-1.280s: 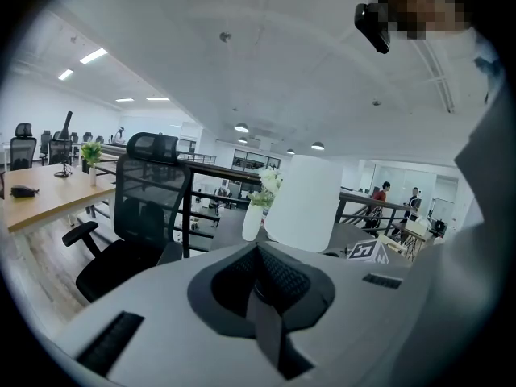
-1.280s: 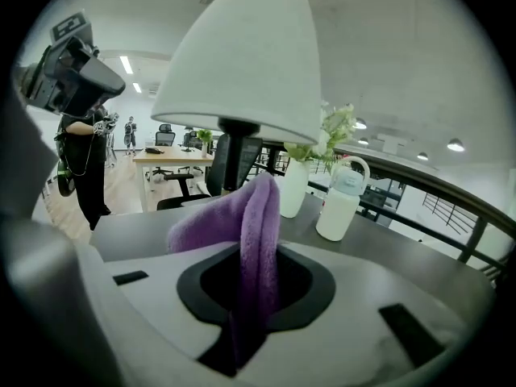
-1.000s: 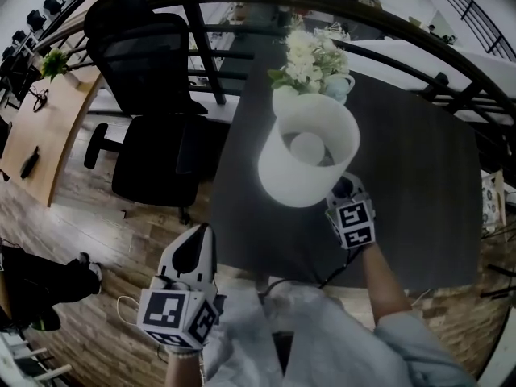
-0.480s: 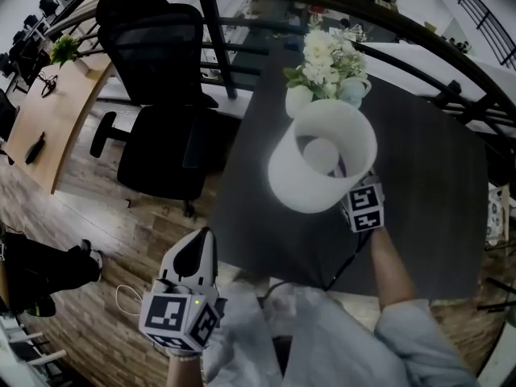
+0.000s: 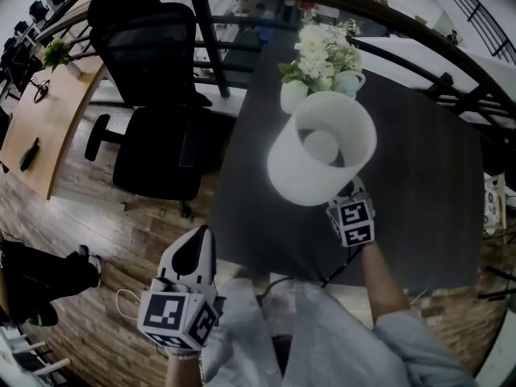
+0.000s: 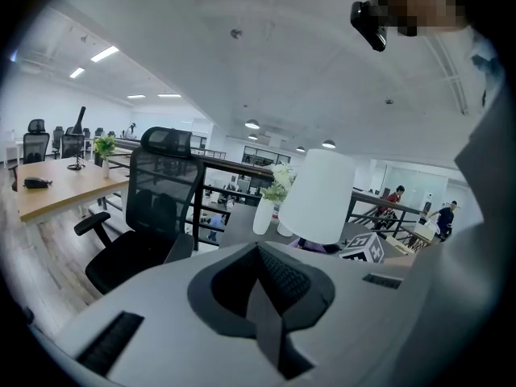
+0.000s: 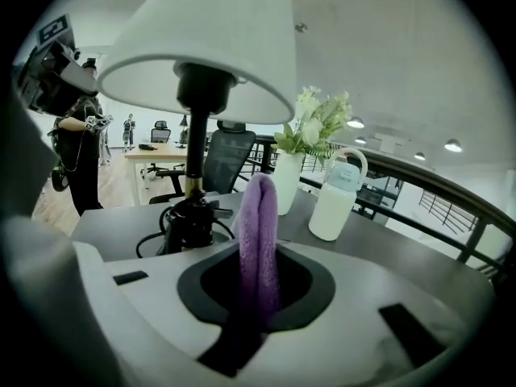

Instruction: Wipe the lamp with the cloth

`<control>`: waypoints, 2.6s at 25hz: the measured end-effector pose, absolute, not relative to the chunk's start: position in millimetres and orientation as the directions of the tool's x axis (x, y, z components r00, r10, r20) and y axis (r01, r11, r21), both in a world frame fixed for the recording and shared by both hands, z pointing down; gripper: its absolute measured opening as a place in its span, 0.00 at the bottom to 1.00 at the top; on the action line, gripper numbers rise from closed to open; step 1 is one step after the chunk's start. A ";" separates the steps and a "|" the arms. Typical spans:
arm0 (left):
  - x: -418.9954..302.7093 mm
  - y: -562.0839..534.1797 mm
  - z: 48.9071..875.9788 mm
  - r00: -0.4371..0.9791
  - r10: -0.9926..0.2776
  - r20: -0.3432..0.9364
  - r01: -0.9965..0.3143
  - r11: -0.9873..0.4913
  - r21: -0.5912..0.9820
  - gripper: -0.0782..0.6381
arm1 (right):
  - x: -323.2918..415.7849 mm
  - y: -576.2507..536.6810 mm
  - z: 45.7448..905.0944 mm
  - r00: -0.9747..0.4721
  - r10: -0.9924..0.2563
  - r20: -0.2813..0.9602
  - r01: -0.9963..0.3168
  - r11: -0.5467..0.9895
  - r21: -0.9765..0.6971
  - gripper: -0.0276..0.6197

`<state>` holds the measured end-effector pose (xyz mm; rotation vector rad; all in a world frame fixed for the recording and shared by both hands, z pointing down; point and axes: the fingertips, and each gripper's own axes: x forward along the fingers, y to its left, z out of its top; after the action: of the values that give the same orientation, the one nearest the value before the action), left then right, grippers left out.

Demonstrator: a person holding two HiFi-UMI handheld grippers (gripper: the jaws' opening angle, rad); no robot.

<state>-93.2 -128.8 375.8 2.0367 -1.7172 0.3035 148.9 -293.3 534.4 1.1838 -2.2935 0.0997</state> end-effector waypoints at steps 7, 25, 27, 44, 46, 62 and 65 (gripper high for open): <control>-99.5 -125.3 377.0 0.239 -0.862 0.446 -0.964 -0.155 0.216 0.12 | 143.7 -251.4 534.1 -0.404 -0.761 0.508 -0.829 0.539 0.148 0.12; -116.6 -113.3 376.7 0.273 -0.854 0.442 -0.953 -0.176 0.249 0.12 | 86.7 -198.0 510.5 -0.357 -0.797 0.487 -0.864 0.480 0.152 0.12; -119.3 -111.0 376.6 0.271 -0.857 0.439 -0.953 -0.175 0.248 0.12 | 78.1 -196.5 509.9 -0.366 -0.793 0.486 -0.857 0.491 0.156 0.12; -150.9 -84.0 379.2 0.203 -0.867 0.455 -0.969 -0.110 0.222 0.12 | 2.4 -231.1 522.6 -0.405 -0.776 0.484 -0.763 0.578 0.288 0.12; -157.9 -78.9 380.3 0.190 -0.867 0.460 -0.972 -0.100 0.213 0.12 | -6.1 -232.4 525.5 -0.412 -0.772 0.484 -0.749 0.590 0.302 0.12; -148.3 -67.1 384.7 0.284 -0.840 0.463 -0.956 -0.209 0.206 0.12 | -14.8 -177.9 530.9 -0.481 -0.730 0.485 -0.792 0.599 0.116 0.12; -137.4 -66.3 382.8 0.340 -0.815 0.468 -0.940 -0.278 0.199 0.12 | -0.7 -162.0 514.9 -0.461 -0.757 0.463 -0.824 0.559 0.093 0.12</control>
<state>-137.4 -66.3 382.8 2.1719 -1.5382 0.3824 -0.7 -162.0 514.9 1.2754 -2.3400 0.1976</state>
